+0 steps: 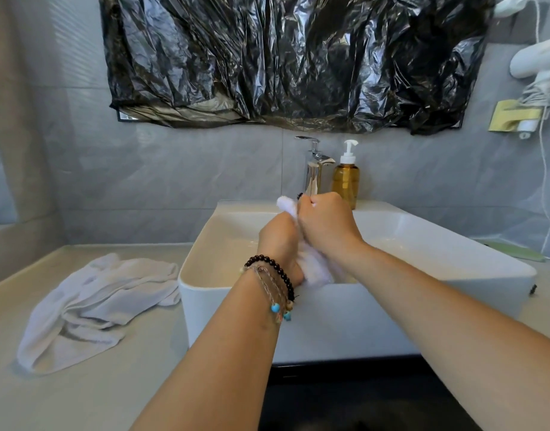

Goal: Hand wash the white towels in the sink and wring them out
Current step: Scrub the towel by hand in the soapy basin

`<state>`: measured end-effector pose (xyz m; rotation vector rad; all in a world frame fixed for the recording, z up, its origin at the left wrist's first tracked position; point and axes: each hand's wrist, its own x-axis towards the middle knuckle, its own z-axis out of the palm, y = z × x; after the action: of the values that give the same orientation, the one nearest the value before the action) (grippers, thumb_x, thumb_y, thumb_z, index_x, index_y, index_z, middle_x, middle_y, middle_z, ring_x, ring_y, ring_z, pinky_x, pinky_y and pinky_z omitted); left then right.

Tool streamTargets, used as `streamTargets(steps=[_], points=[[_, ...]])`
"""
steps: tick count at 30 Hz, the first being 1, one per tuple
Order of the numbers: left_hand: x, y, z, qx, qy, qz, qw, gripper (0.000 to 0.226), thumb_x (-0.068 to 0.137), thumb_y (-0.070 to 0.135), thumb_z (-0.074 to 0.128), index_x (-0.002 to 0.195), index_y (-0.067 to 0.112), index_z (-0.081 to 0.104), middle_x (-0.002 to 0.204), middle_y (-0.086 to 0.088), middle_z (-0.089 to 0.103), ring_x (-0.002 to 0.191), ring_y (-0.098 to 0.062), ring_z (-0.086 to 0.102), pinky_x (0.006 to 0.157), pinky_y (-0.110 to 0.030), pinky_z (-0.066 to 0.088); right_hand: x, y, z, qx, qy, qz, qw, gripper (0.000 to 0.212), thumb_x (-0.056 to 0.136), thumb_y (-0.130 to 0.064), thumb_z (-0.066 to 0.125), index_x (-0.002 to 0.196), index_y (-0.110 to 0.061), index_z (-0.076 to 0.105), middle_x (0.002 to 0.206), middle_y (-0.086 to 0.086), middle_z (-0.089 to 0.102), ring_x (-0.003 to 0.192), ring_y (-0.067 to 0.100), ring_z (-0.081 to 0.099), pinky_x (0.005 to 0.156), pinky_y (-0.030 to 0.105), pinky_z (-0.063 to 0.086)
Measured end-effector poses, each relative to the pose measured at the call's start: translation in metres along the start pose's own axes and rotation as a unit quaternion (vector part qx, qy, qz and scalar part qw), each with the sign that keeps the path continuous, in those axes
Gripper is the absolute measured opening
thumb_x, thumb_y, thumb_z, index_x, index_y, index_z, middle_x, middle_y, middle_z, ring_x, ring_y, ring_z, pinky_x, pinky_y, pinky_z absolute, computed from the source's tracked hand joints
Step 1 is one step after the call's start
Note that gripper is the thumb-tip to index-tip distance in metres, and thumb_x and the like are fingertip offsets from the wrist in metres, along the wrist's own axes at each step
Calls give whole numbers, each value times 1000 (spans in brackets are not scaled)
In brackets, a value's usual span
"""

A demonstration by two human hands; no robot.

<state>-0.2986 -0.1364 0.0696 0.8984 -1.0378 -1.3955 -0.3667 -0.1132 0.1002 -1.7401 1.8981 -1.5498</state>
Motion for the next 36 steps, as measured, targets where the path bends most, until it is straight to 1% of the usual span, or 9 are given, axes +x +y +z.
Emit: streamTargets(steps=[4,9,12,14,20,28,30,32,36], points=[[6,5,-4,24,10,9,1000,16,77,37,44,77,23,53,97,-9,59,103,-35,64,95,-47,53,9,-5,17,9,5,55,998,43,97,-22,43,55,-13,42,59,4,42,70,28,45,50,28,24],[-5,7,-11,-70,-61,-33,995,24,70,38,50,65,17,42,64,-5,43,69,-24,45,65,-30,36,-31,-10,7,-35,8,-71,997,49,99,-22,38,50,-18,38,56,2,41,64,23,44,54,31,26],[2,1,-6,-122,-68,-47,989,30,101,29,37,78,15,51,74,-3,55,77,-20,55,73,-27,46,-1,-3,2,-30,-32,-14,999,46,98,-22,40,54,-11,41,58,6,44,66,25,46,52,29,26],[7,-1,-5,-138,-55,-51,988,22,96,18,36,77,15,48,75,1,50,83,-20,51,87,-28,44,12,-1,9,-16,-24,38,999,39,97,-23,42,62,-7,47,67,9,51,73,29,50,54,28,30],[3,3,-16,-94,-68,-75,990,41,104,28,34,65,15,42,49,-3,47,57,-18,48,60,-25,34,-33,-8,11,-42,10,-61,997,43,100,-29,37,61,-16,48,64,3,49,72,27,53,62,30,34],[-15,10,-7,-80,-51,-66,993,34,99,35,42,96,9,63,101,-11,67,99,-27,62,98,-38,45,-3,0,8,-41,9,33,999,35,98,-28,37,74,-10,56,92,16,63,83,33,55,68,32,38],[-10,8,-12,-74,-16,-72,995,36,99,27,44,67,14,53,65,-5,56,67,-19,57,68,-24,48,-28,-5,9,-45,10,2,999,40,99,-29,35,78,-12,63,88,13,63,83,32,55,67,32,38],[-11,11,-16,-57,7,-70,996,43,93,9,40,52,20,33,47,2,33,41,-13,36,45,-15,29,-46,-9,7,-61,15,-53,997,43,100,-30,33,87,-8,68,89,14,64,86,32,56,67,32,38],[-29,18,-4,-6,-40,-96,995,43,105,29,32,75,10,55,61,-7,60,63,-23,58,62,-28,50,-18,4,-1,-47,-10,25,999,41,99,-30,35,87,-7,66,98,17,66,86,32,58,71,32,43]])
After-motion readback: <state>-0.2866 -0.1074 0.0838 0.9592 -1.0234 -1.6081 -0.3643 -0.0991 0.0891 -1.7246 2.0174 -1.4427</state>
